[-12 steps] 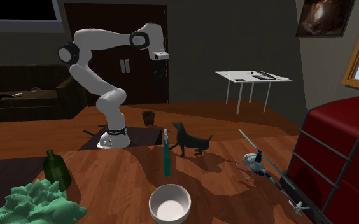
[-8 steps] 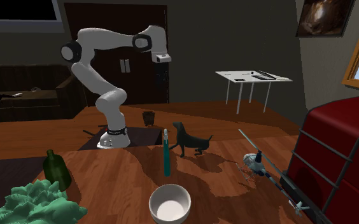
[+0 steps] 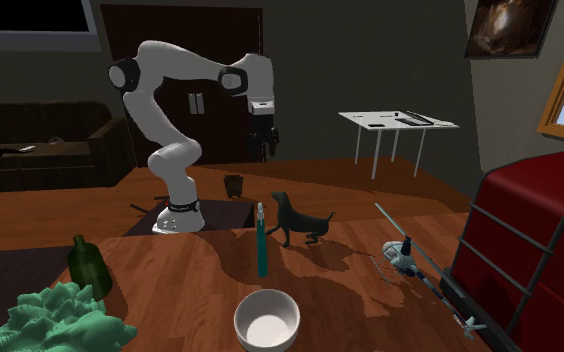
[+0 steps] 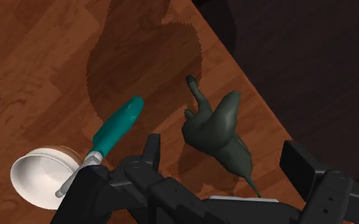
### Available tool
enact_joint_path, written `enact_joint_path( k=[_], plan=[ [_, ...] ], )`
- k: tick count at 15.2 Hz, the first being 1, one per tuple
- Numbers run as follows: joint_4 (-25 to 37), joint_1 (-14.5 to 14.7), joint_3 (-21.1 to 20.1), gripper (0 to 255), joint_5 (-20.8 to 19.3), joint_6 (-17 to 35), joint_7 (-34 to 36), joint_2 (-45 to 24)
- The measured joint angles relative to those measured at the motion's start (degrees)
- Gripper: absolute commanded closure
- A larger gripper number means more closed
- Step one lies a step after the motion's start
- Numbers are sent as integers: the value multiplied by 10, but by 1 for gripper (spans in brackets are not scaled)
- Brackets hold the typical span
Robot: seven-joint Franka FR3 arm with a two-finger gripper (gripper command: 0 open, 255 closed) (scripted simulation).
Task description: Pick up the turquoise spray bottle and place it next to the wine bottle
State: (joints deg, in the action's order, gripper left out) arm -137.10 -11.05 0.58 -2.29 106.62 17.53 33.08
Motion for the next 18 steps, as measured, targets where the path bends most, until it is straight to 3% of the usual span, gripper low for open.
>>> enact_joint_path(
  k=[12, 18],
  plan=[
    [24, -112, 40, 0, -64, 100, 148, -140],
    [8, -126, 50, 0, -74, 145, 167, -170]
  ],
)
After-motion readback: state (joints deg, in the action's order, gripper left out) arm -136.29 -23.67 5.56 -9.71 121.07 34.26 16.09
